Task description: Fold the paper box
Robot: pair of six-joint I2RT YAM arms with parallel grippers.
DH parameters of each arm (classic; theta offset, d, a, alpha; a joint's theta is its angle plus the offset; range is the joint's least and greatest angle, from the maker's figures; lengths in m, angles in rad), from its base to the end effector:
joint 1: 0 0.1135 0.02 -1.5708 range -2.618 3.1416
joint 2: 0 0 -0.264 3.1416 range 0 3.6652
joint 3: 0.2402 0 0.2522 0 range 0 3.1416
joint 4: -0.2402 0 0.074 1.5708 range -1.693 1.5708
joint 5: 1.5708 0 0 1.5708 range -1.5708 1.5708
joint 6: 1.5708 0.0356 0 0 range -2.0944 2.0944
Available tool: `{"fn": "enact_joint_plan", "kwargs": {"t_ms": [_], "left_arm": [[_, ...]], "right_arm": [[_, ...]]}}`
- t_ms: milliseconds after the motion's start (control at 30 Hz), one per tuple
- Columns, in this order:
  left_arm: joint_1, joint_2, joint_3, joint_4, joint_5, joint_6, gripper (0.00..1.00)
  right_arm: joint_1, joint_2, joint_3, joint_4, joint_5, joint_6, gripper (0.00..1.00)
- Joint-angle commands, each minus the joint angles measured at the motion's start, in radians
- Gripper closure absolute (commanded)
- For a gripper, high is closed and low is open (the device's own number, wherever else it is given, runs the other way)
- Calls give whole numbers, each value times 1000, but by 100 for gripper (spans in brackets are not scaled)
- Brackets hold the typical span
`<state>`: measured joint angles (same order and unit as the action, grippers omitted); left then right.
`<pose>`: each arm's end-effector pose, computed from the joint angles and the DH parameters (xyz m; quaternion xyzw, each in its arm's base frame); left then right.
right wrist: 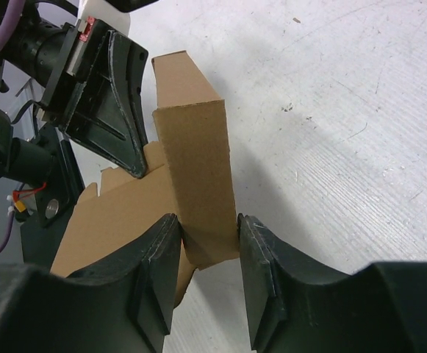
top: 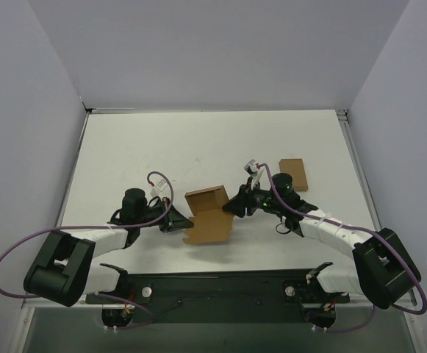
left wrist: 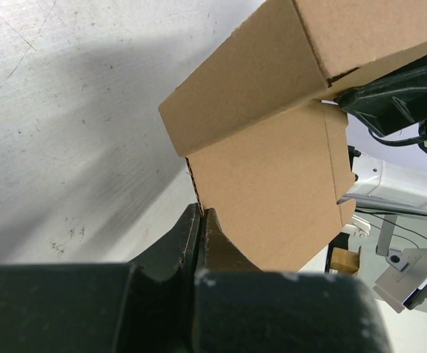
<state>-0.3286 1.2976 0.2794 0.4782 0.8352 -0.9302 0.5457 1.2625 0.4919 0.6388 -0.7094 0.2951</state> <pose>0.1925 -0.0935 0.1404 -0.0447 0.8188 -0.5505 0.1565 0.2081 0.1535 0.2242 -0.3152 0.6712 0.4907 0.4576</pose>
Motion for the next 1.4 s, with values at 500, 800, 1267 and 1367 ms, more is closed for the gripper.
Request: {"fn": "enact_joint_plan", "kwargs": {"t_ms": [500,800,1267,1367], "left_arm": [[6,-230,167,-315,-51,259,22],[13,-336,369,-742,-249,557,19],[7,-368,469,-783,-304,741,18],[-47,-359,514,-774,-334,842,20]], "right_arm": [[0,-12,8,47,-7,-13,78],[-4,-41,-3,19,-18,-28,78],[-12,-74,31,-66,-96,-37,78],[-12,-72,45,-97,-122,-36,78]]}}
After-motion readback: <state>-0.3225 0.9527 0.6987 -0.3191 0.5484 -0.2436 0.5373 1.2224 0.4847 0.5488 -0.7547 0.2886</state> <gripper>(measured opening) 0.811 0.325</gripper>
